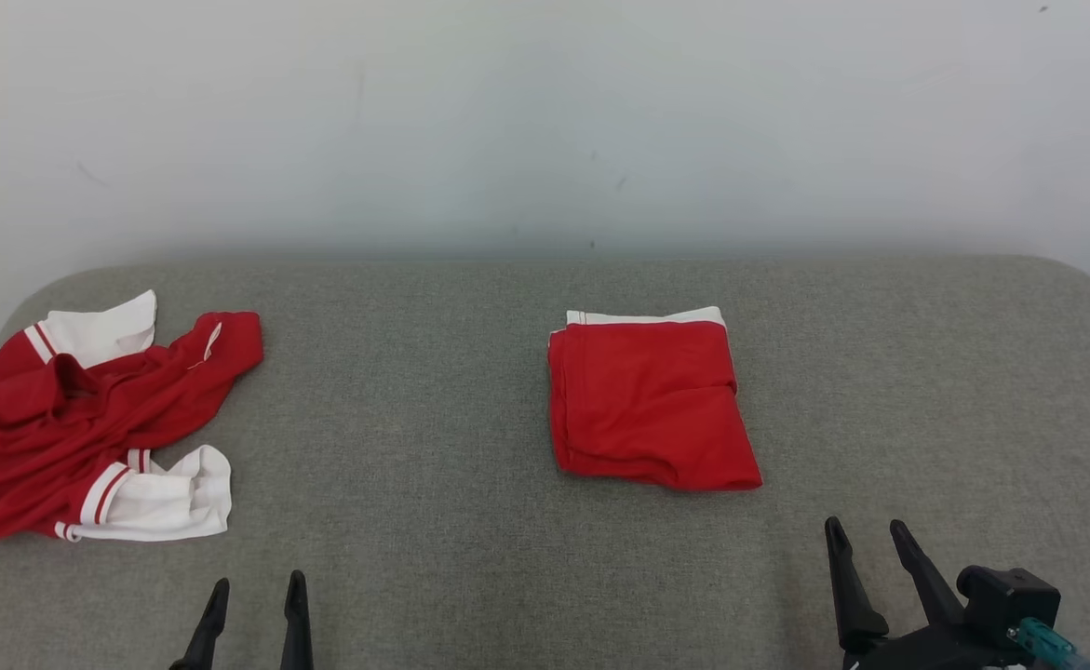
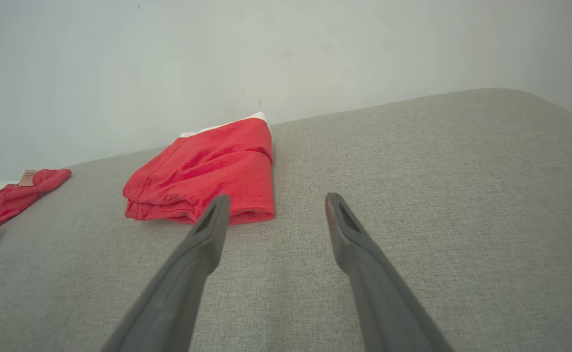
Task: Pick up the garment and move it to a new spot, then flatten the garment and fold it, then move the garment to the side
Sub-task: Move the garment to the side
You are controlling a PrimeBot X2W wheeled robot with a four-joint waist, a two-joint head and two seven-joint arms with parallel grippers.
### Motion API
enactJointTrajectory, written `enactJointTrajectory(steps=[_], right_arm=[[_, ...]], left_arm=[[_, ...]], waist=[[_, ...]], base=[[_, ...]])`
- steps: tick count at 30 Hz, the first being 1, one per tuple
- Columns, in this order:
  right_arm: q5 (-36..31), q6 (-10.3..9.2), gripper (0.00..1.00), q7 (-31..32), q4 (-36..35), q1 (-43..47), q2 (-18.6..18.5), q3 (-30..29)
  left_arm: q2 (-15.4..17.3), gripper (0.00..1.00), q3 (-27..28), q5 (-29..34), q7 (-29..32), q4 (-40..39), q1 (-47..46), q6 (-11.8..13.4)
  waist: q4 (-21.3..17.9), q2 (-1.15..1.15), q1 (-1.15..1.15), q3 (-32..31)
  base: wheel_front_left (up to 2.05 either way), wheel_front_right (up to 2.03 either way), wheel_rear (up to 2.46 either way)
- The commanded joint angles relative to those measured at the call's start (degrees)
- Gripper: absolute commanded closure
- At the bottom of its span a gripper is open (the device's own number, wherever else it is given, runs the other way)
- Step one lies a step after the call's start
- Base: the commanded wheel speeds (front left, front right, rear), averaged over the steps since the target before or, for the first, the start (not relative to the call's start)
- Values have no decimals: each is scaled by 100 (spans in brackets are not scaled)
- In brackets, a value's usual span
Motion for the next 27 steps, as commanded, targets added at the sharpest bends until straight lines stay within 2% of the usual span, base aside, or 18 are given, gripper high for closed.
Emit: enactJointTrajectory(steps=[1, 8, 22, 27], right_arm=[[-39, -12, 0, 35, -21, 41, 11, -20], [34, -12, 0, 267, -169, 65, 14, -71], [108, -12, 0, 439, -181, 26, 12, -90], [-11, -12, 0, 1706, 211, -700, 9, -444]], left_arm=[[38, 0, -5, 3, 36, -14, -2, 41], [96, 0, -37, 28, 303, -254, 15, 132], [61, 0, -143, -43, 77, -68, 14, 80], [72, 0, -172, -87, 49, -31, -21, 49]], waist=[[5, 0, 0, -3], [37, 0, 0, -11], [202, 0, 0, 27], [414, 0, 0, 83]], base=[[0, 0, 0], [0, 0, 0], [0, 0, 0], [0, 0, 0]])
